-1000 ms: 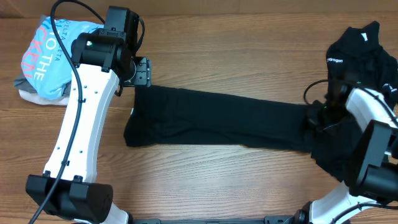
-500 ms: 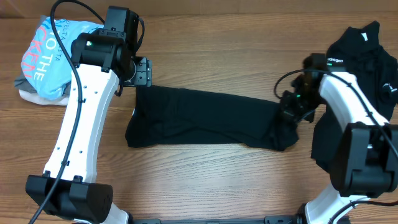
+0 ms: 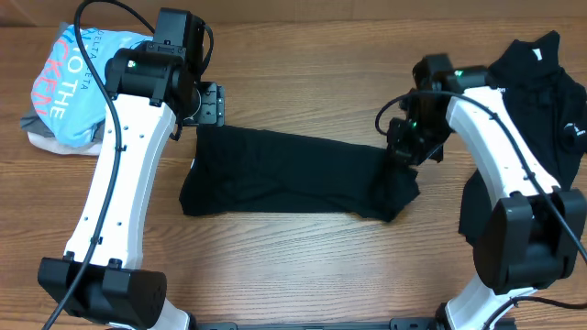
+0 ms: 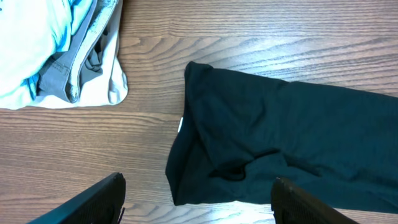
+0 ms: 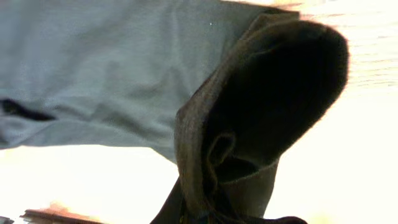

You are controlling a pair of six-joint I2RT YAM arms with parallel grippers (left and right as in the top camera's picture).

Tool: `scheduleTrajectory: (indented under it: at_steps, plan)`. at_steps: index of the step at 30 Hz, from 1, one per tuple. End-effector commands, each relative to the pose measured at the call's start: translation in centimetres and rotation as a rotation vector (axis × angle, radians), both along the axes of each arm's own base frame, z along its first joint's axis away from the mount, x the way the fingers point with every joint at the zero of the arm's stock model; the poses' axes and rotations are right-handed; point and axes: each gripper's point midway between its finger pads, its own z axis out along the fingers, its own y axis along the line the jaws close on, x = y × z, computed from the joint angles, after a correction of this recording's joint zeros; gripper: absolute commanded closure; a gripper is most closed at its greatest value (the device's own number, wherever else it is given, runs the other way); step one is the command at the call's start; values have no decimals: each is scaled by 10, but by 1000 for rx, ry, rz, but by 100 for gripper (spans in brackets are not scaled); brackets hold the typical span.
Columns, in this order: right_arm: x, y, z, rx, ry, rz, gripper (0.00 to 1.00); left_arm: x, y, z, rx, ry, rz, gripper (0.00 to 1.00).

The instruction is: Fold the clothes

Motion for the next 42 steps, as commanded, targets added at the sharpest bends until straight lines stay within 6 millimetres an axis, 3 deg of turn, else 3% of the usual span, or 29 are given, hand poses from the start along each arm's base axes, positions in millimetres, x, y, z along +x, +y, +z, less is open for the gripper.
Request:
scheduleTrajectory:
  at_steps: [1, 6, 13, 19, 29, 34, 42]
  plan:
    - [5, 2, 26, 16, -61, 21, 96, 3, 0, 5, -5, -21, -5, 22]
    - [-1, 19, 26, 23, -56, 62, 96, 4, 0, 6, -6, -27, -5, 21]
    - [-4, 77, 27, 41, -111, 143, 96, 7, 0, 7, -9, -41, -5, 19]
    - [3, 114, 28, 68, -183, 153, 96, 7, 0, 7, -9, -40, -5, 16]
    - [15, 128, 26, 115, -217, 127, 94, 6, -4, 6, -26, -34, -12, 16]
    - [12, 131, 27, 135, -206, 134, 63, 6, -4, 6, -26, -34, -12, 16]
    - [6, 137, 28, 161, -201, 194, 61, 6, -4, 6, -26, -34, -12, 15]
